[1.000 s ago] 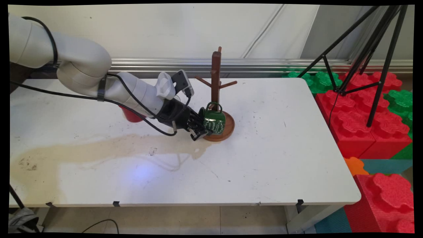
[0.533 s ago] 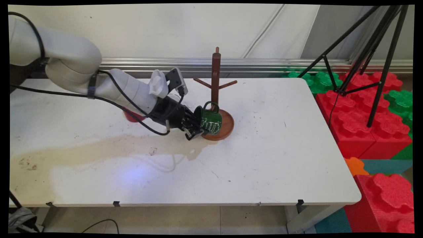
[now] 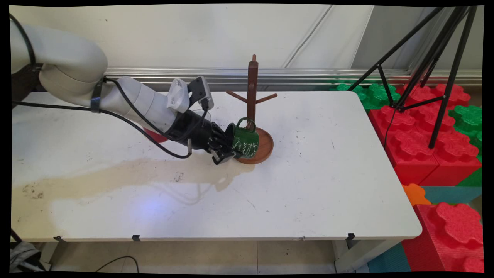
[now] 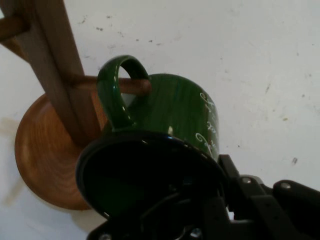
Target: Place the picked object on the table
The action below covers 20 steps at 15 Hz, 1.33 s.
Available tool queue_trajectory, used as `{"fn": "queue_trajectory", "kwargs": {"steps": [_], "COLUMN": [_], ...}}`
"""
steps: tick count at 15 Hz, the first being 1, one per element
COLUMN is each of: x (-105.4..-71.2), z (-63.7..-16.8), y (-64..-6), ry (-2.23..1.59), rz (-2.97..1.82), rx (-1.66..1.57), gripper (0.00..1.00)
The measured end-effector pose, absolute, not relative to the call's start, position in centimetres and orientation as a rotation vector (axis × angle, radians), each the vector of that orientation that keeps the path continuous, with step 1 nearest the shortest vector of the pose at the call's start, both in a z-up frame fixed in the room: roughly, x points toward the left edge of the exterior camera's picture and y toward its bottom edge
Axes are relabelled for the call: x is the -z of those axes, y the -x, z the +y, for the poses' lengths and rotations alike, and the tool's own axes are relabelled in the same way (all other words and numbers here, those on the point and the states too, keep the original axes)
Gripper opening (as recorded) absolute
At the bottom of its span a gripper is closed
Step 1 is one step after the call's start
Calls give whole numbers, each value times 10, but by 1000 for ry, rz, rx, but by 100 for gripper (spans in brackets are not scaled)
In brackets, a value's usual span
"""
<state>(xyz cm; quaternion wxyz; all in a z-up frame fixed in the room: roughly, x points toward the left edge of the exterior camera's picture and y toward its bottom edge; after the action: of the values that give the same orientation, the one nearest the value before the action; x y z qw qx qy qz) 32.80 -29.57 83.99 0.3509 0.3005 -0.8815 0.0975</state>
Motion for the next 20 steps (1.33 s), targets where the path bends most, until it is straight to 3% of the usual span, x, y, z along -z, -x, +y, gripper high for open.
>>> {"fn": "queue_trajectory", "kwargs": {"steps": [10, 20], "x": [-857, -897], "z": [-274, -246], "y": [-330, -361], "ry": [-673, -657], "rz": [-2325, -2539], "rx": [-211, -281], "gripper": [0, 0]}}
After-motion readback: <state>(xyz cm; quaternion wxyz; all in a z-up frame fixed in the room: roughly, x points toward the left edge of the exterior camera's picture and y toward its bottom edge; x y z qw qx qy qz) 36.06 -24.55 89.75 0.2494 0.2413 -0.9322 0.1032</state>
